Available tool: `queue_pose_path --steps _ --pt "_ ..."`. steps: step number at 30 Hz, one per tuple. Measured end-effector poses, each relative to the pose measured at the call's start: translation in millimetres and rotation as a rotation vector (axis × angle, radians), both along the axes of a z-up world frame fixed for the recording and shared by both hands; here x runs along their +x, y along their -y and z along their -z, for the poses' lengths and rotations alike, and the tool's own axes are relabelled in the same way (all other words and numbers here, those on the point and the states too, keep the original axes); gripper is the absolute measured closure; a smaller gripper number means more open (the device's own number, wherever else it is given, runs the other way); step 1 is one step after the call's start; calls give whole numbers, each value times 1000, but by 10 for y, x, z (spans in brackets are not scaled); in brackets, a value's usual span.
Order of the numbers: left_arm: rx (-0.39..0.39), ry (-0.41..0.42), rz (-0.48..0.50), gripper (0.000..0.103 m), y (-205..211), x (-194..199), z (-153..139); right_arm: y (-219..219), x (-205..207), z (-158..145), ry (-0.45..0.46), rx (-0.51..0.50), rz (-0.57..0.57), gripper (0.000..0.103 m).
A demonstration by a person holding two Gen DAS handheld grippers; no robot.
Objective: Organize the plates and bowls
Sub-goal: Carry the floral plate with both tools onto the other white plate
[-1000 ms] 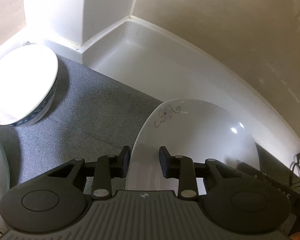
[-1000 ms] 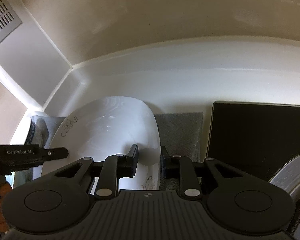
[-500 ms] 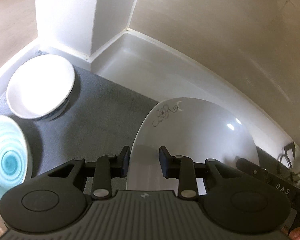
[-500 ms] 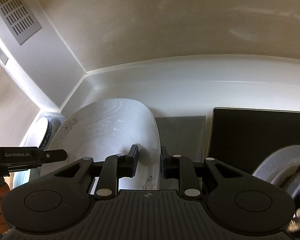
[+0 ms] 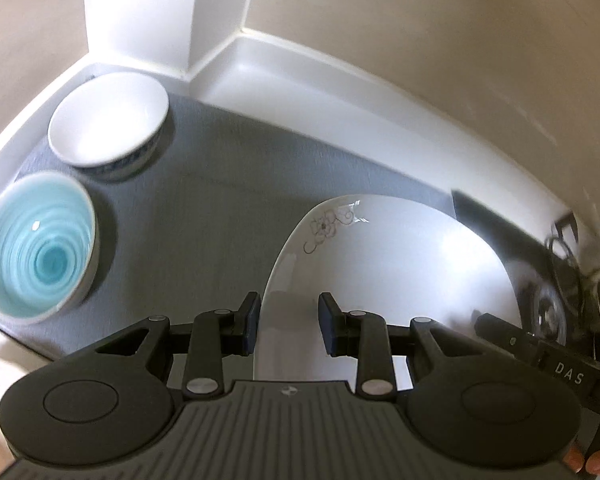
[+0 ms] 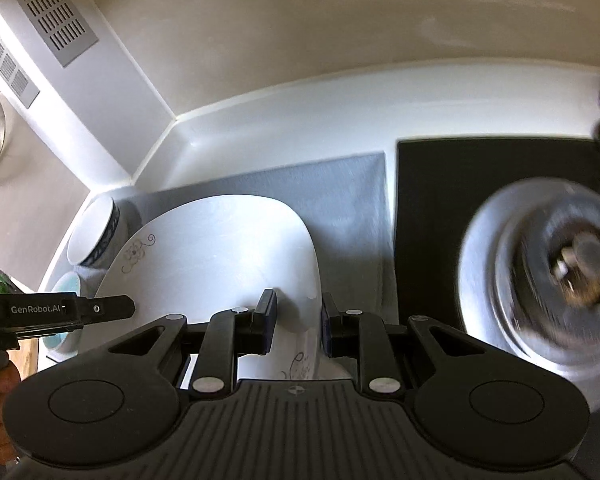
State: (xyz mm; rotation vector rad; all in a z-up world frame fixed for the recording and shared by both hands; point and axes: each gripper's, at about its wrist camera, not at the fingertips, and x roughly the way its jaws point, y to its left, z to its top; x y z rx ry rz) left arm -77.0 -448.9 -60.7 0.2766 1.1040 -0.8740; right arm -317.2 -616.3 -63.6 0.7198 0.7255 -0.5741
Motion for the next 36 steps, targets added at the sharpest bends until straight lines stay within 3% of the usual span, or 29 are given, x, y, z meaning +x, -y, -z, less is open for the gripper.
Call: queue_pose_path --steps 13,31,36 --pt "71 -2 105 69 -295 -404 241 -498 -428 141 -43 20 67 79" --pt "94 17 154 68 -323 -575 287 -637 -555 188 -70 -15 78 79" --pt "91 110 180 70 -310 -678 276 -681 -544 184 -100 -69 69 78"
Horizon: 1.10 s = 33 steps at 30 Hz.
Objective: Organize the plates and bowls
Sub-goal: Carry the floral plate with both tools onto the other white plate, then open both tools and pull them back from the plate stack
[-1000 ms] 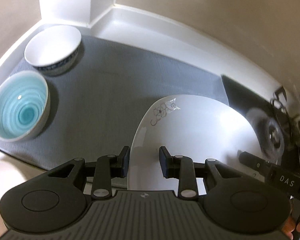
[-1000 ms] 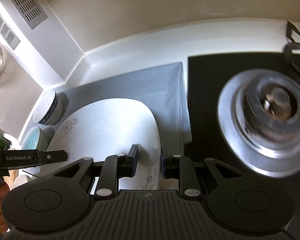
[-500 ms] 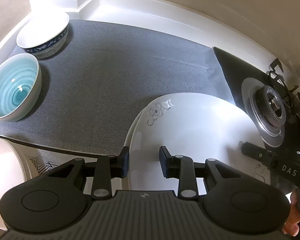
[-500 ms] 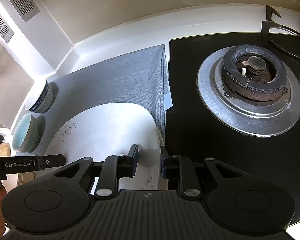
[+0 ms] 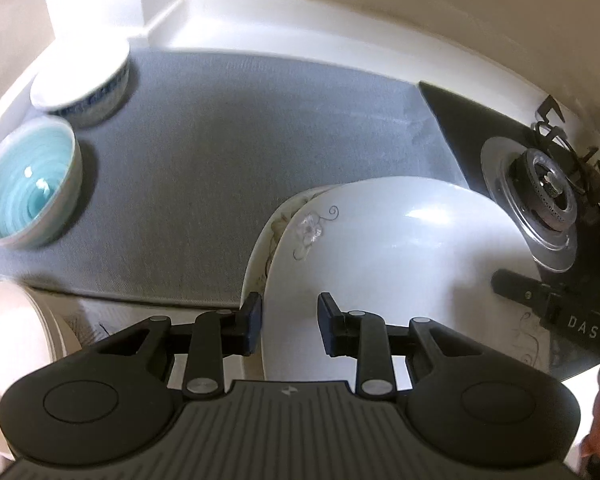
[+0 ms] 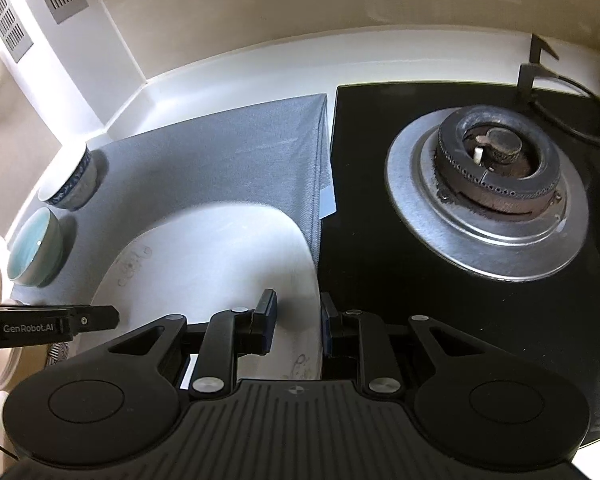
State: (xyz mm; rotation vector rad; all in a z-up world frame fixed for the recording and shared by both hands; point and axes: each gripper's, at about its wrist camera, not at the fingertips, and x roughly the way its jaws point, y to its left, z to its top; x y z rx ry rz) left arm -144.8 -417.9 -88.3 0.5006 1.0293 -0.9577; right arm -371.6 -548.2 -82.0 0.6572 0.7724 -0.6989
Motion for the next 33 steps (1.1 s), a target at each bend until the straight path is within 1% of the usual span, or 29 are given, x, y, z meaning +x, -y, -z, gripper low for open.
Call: queue_pose_path --steps 3,6,7,8,9,10,12,13,14,15,16,17,21,26,29,33 --pt "-14 30 -10 70 2 7 -28 8 4 13 -9 2 -1 79" --pt "-18 14 -16 69 0 44 -40 -22 28 5 -20 -23 -15 79" --pt "-21 11 -18 64 -7 47 -46 -31 37 6 -26 -33 -20 79" --pt "-27 6 -17 61 -14 46 -57 -40 48 5 -29 -38 -25 77" --pt "-34 -1 -15 49 -22 42 -72 -49 54 1 -30 -40 -31 76" --pt "-41 -2 -14 32 -37 29 -94 -60 58 -11 -35 -49 -32 76" --pt "-64 19 -13 16 -80 -9 -174 -124 74 -71 -58 -94 -41 62" --pt "-78 38 -8 15 -107 -35 -220 -153 71 -108 -66 -119 -44 48" --pt "-86 54 -2 14 -134 -64 -264 -180 63 -148 -70 -137 -45 38" --pt "-88 64 2 11 -163 -88 -298 -204 52 -191 -71 -145 -48 33" --pt "-87 69 5 5 -196 -105 -329 -225 39 -226 -69 -144 -51 25" --pt "-87 71 6 2 -242 -118 -358 -252 26 -264 -64 -138 -55 21" --pt "-92 83 15 1 -489 -187 -456 -406 -3 -374 -48 -78 -74 17" --pt "-51 136 30 1 -816 -239 -505 -714 85 -455 -25 -6 -116 15" --pt "-35 146 9 0 -1035 -221 -509 -914 216 -512 -19 2 -173 15" --pt "-43 131 -50 1 -1284 -101 -563 -1126 386 -625 -16 -33 -237 15"
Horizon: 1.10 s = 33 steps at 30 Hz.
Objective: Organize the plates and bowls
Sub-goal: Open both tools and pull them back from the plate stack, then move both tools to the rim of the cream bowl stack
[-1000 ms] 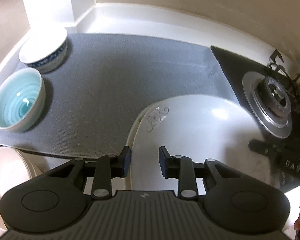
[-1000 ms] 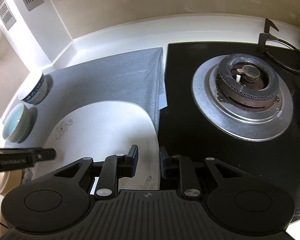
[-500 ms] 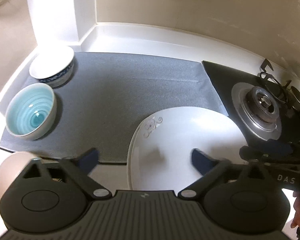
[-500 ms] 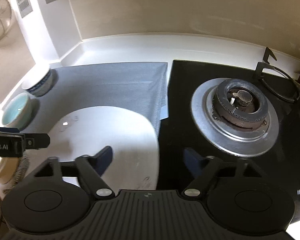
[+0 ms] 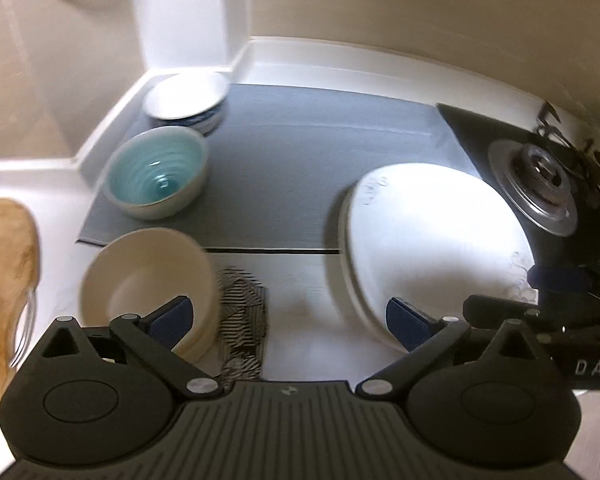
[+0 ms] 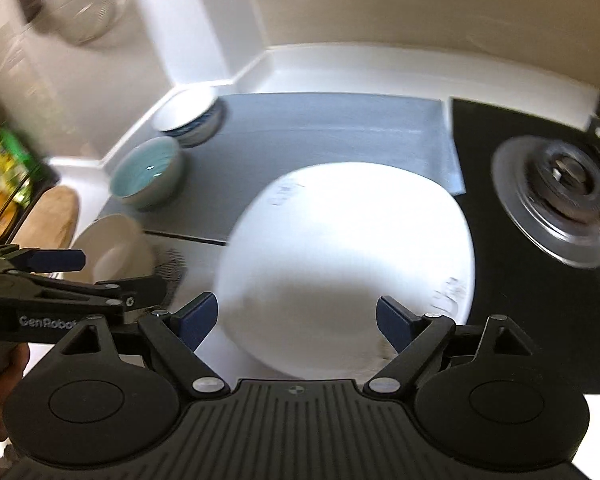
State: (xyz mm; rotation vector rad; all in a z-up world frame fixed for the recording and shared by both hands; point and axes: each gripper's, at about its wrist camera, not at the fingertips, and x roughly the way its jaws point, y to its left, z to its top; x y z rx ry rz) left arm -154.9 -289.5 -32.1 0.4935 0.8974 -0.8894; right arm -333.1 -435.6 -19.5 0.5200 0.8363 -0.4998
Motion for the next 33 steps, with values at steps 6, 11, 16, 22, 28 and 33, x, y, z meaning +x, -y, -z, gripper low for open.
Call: queue_pose_path --steps 6,11,16,22,28,33 --pt "-23 12 -23 0 -210 102 -115 -158 129 -126 9 -36 -17 14" --pt "-28 9 -43 0 -309 213 -161 -304 200 -187 7 -47 -35 14" --pt "-22 6 -55 0 -404 293 -163 -397 300 -205 4 -48 -50 14" --pt "-22 0 -76 0 -512 379 -169 -457 423 -188 -4 -38 -64 14" --pt "-17 -12 -106 0 -606 481 -159 -528 559 -167 -17 -37 -96 14" --pt "-11 -24 -139 0 -659 583 -138 -566 674 -151 -24 -37 -120 14"
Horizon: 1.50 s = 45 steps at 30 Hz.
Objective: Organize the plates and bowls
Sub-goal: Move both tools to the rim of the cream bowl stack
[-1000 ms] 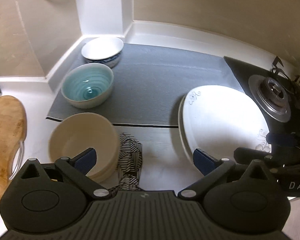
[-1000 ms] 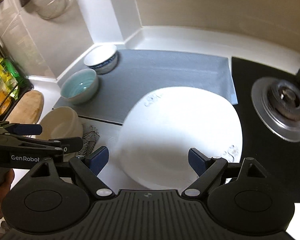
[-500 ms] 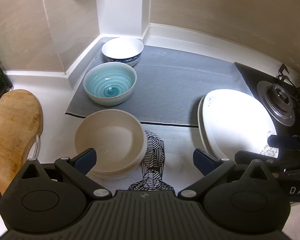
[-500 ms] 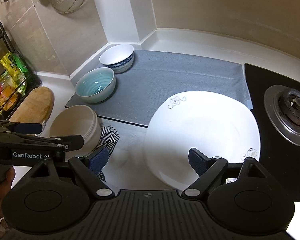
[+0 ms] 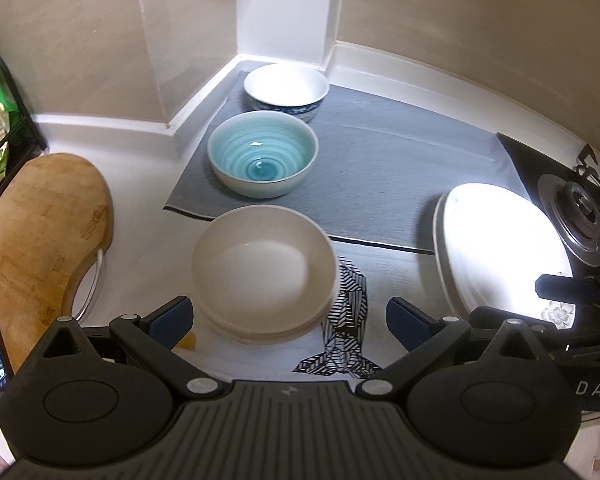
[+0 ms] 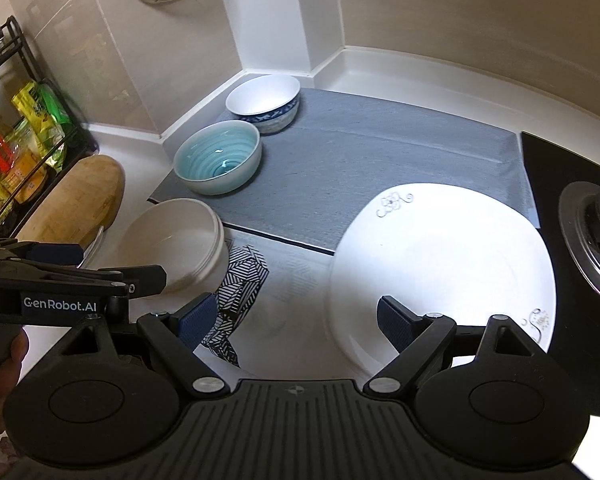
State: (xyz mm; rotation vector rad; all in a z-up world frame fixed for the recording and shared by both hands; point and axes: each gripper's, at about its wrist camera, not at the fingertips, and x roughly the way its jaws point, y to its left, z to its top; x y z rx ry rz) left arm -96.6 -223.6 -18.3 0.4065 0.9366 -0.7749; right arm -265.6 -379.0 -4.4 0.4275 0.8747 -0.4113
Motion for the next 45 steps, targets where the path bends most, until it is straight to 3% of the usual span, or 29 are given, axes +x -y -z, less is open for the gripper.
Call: queue_pose_path --steps 17,26,45 --pt "41 -48 -189 0 -172 543 110 60 616 202 -28 34 -83 14" --pt "120 -57 -280 0 -210 921 311 121 1043 382 -56 50 -137 14" --pt "212 -112 -318 0 -59 1226 740 108 1482 804 -152 86 -209 14"
